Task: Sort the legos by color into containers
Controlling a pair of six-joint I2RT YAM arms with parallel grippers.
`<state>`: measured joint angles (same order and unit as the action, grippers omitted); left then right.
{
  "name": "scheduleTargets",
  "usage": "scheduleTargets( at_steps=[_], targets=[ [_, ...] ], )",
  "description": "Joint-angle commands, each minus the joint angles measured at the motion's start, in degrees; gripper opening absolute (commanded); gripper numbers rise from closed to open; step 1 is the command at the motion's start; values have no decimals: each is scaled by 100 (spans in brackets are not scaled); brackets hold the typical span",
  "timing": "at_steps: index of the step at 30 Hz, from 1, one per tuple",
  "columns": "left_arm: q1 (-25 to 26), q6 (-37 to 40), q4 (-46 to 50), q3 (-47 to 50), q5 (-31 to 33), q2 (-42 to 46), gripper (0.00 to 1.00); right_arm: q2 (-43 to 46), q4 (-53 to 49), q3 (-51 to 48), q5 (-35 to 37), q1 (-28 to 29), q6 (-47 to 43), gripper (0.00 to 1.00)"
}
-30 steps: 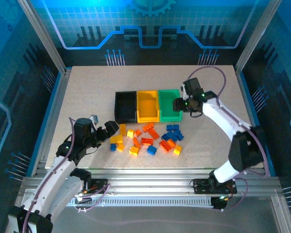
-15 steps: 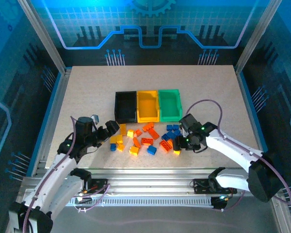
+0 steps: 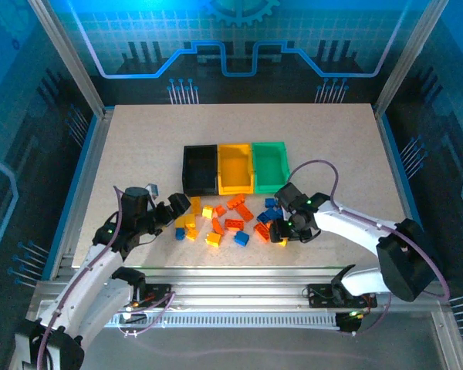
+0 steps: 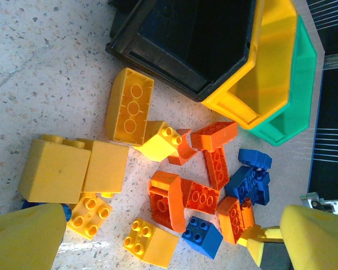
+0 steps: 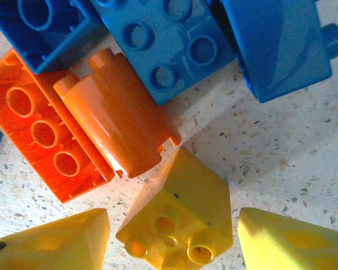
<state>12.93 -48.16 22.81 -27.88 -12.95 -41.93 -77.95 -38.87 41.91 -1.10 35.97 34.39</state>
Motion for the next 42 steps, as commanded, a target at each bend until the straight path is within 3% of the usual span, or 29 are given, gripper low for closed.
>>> scheduleTargets(
  at_steps=[1, 10, 19, 25, 34, 42],
  targets=[
    [34, -110, -64, 133, -119, 65, 99, -90, 22, 65, 53, 77, 76, 59],
    [34, -118, -160, 169, -120, 1, 99, -139, 243, -51, 143, 76, 59, 58],
    [34, -128, -169, 170, -109, -15, 99, 134, -12, 111, 283, 59, 7, 32],
    [34, -64, -59, 91, -68, -17, 99, 501, -303, 1132, 583, -529, -386, 31],
    [34, -80, 309, -48, 217, 176, 99, -1675, 156, 3572, 1256, -1105, -781, 33],
    [34, 37, 636, -207, 315, 67, 99, -3591, -67, 5304, 1341, -1287, -766, 36]
  ],
)
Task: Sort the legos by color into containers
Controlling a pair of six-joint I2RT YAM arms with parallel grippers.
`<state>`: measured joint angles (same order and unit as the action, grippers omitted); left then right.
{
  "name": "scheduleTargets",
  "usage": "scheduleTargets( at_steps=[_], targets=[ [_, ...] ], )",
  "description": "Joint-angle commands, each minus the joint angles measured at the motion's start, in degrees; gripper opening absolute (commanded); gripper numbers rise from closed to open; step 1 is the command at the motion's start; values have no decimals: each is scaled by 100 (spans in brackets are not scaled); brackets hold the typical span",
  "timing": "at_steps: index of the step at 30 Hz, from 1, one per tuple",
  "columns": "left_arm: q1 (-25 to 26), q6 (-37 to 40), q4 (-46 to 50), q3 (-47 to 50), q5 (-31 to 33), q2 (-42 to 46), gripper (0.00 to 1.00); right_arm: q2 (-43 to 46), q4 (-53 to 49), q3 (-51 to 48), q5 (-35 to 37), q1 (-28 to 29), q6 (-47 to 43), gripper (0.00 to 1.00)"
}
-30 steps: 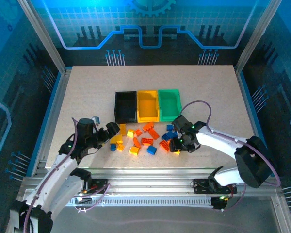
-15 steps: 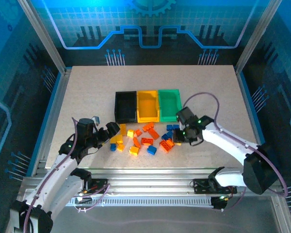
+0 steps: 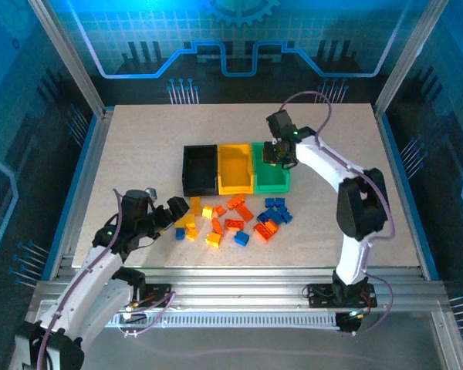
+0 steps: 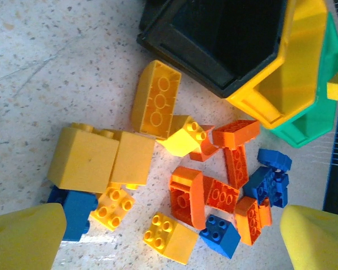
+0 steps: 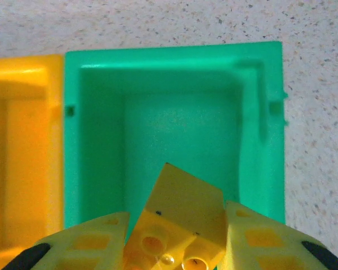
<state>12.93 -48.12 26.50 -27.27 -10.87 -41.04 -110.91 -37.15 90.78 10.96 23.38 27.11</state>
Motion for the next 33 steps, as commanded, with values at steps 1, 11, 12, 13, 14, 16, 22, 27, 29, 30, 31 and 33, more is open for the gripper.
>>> scheduleTargets(
  at_steps=[1, 11, 12, 13, 14, 16, 22, 27, 29, 30, 31, 33],
  targets=[
    [41, 57, 310, -286, 120, -37, 99, -401, -258, 520, 127, -30, -15, 37],
    [35, 414, 862, -604, 282, -213, 93, -41, -93, 442, -57, 34, 57, 57],
    [30, 478, 980, -651, 339, -280, 92, 62, -53, 354, -67, 39, 53, 58],
    [31, 543, 1069, -689, 383, -354, 92, 143, -30, 279, -60, 60, 45, 60],
    [34, 580, 1123, -708, 409, -420, 91, 208, -35, 238, -42, 64, 48, 60],
    [79, 718, 1137, -754, 391, -611, 87, 378, -13, 89, -64, 70, 76, 60],
    [1105, 988, 1171, -1255, 982, -1415, 78, 1023, 216, -715, -136, 192, 185, 61],
    [2565, 1091, 965, -1548, 1656, -2148, 88, 1490, 393, -1440, -172, 186, 293, 61],
    [3005, 1158, 888, -1649, 1909, -2529, 93, 1641, 472, -1688, -178, 167, 330, 61],
    [3208, 1193, 850, -1705, 2092, -2732, 93, 1703, 493, -1790, -197, 150, 347, 61],
    [3381, 1229, 827, -1769, 2289, -2943, 93, 1762, 515, -1877, -219, 131, 361, 62],
    [3634, 1293, 817, -1918, 2573, -3347, 93, 1817, 524, -1979, -242, 107, 374, 62]
  ],
)
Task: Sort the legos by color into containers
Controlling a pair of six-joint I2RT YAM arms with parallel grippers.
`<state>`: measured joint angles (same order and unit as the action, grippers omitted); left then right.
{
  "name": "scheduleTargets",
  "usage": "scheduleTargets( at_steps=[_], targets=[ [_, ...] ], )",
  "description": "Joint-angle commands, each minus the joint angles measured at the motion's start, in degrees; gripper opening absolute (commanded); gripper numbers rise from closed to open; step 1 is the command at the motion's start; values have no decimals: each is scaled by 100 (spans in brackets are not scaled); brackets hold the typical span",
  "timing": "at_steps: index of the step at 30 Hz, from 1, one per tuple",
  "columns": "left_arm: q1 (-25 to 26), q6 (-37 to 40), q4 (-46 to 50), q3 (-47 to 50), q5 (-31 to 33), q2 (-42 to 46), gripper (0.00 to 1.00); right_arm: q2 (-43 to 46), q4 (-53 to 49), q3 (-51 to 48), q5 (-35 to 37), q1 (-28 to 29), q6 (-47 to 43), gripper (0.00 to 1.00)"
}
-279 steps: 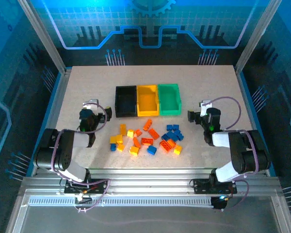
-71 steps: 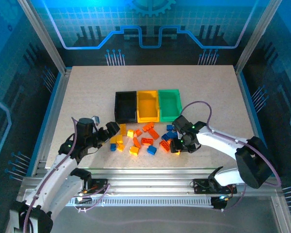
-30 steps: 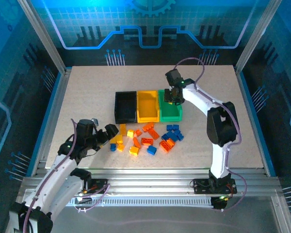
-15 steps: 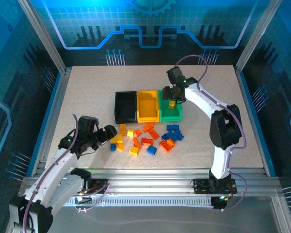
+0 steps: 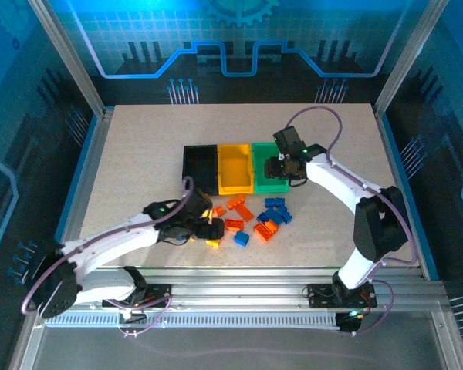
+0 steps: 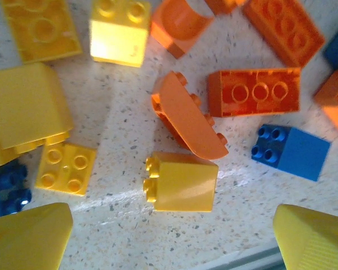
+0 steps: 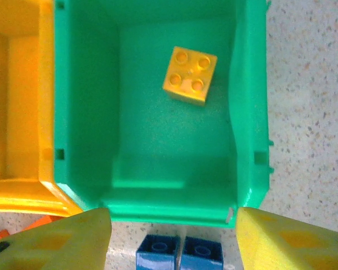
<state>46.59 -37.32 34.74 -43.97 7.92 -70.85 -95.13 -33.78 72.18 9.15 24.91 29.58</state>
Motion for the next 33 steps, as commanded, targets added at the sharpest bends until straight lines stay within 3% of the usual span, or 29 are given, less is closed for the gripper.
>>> scheduleTargets(
  at_steps=[1, 15, 20, 25, 30, 33],
  targets=[
    [356, 241, -3, -334, 816, -553, 92, 266, 188, -157, -58, -55, 118, 62],
    [770, 133, -204, -556, 1161, -1794, 73, 693, 291, -485, -169, -429, 136, 62],
    [782, 70, -295, -512, 1098, -1967, 57, 742, 293, -486, -201, -539, 146, 62],
    [832, -65, -76, -534, 1175, -1766, 42, 770, 275, -484, -234, -638, 155, 62],
    [906, -180, 244, -713, 1134, -931, 39, 895, 292, -611, -217, -736, 225, 62],
    [855, 175, 259, -1378, 1078, -806, 40, 1010, 356, -849, -202, -811, 327, 62]
  ],
)
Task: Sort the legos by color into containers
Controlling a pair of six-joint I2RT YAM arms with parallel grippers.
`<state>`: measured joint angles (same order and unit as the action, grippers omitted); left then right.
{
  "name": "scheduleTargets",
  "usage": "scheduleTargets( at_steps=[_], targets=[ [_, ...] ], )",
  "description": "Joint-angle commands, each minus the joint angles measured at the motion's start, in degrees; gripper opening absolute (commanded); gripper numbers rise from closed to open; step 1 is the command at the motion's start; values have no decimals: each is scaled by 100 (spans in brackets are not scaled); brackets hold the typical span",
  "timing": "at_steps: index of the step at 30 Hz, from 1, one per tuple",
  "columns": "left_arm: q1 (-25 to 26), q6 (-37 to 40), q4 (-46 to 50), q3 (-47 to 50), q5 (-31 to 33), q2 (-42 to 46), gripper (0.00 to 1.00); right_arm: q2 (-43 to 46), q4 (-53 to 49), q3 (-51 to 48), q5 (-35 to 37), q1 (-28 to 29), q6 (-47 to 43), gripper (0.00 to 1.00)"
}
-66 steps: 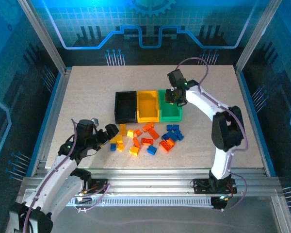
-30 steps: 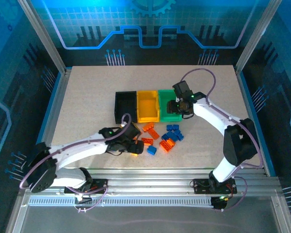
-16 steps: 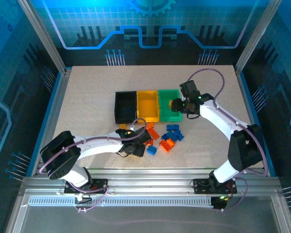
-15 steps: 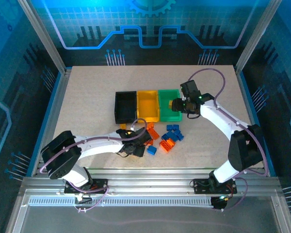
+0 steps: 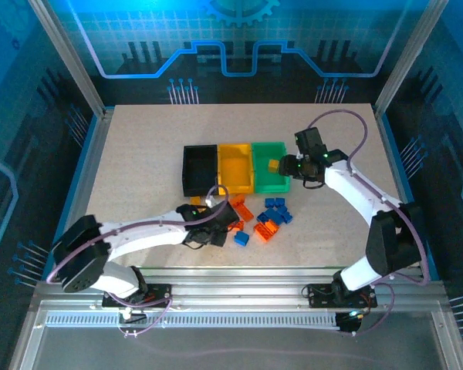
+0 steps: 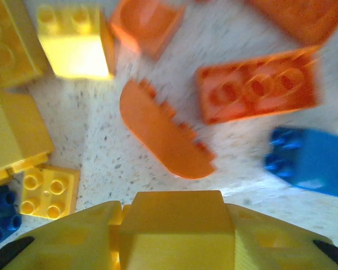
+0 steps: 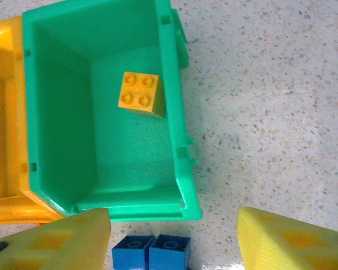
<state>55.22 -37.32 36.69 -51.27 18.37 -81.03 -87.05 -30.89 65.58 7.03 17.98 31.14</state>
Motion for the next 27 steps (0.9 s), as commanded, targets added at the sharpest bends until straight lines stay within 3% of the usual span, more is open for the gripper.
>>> scheduleTargets(
  at_steps=[1, 11, 16, 21, 23, 27],
  targets=[
    [-55, 351, 36, -991, -18, 77, 40, 241, 100, -295, 15, -135, 220, 62],
    [-991, 977, -681, -4319, -1100, -2645, 39, 726, 57, -1056, 45, -172, 385, 62],
    [-1202, 981, -388, -5838, -1083, -3962, 39, 954, 3, -1259, 10, -188, 359, 62],
    [-1374, 779, -339, -6441, -1116, -4626, 40, 1091, -4, -1435, -70, -196, 341, 62],
    [-1369, 743, -291, -6651, -1186, -4834, 44, 1143, -9, -1485, -88, -193, 302, 62],
    [-1361, 634, -237, -6969, -1331, -5054, 63, 1229, -47, -1487, -128, -199, 229, 62]
  ],
)
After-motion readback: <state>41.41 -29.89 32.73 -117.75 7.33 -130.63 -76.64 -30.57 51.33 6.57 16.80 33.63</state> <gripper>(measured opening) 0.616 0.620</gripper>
